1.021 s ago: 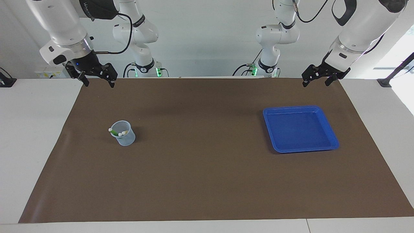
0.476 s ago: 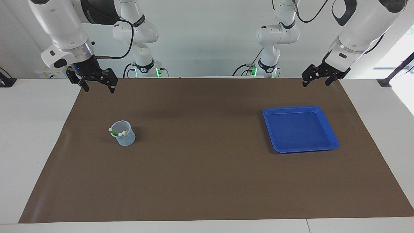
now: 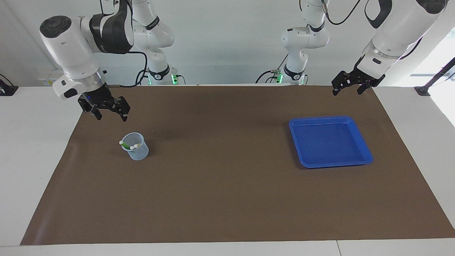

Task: Right arm passes pens to left for tray arrangement
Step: 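Reach the right gripper toward the pens in the white cup, then grasp the green pen with the right gripper and lift it out, then carry the green pen toward center while the left gripper reaches it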

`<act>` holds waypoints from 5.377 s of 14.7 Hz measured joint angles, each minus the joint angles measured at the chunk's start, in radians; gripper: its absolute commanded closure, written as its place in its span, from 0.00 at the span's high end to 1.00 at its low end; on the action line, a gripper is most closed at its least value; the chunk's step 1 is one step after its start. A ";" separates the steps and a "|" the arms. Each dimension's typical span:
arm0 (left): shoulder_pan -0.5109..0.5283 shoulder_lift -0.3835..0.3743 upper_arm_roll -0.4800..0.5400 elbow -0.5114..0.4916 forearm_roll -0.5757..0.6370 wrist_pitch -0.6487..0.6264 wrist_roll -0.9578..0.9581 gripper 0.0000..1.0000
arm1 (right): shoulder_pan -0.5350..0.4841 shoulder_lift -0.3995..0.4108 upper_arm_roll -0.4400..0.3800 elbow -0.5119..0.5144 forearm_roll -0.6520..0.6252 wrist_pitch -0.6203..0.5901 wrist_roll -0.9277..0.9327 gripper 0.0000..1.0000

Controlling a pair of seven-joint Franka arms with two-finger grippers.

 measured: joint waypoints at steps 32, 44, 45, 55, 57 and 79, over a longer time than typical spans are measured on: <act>0.000 0.000 0.000 0.000 0.000 0.000 0.000 1.00 | -0.042 0.051 0.003 -0.221 0.102 0.361 -0.102 0.00; 0.000 0.000 0.000 0.000 0.000 -0.003 0.000 1.00 | -0.035 -0.066 0.096 0.060 0.142 -0.082 0.151 0.00; 0.000 0.000 0.000 -0.002 0.000 -0.010 0.000 1.00 | -0.035 -0.061 0.125 0.060 0.189 -0.067 0.231 0.00; 0.008 -0.069 0.003 -0.008 -0.164 -0.041 -0.153 1.00 | -0.026 0.054 0.447 0.069 0.579 0.329 0.954 0.00; 0.010 -0.073 0.004 -0.012 -0.271 -0.026 -0.367 1.00 | -0.020 0.092 0.494 0.106 0.614 0.377 1.073 0.00; -0.293 -0.099 -0.023 -0.296 -0.433 0.766 -1.710 0.95 | -0.008 0.182 0.626 0.221 0.700 0.438 1.393 0.00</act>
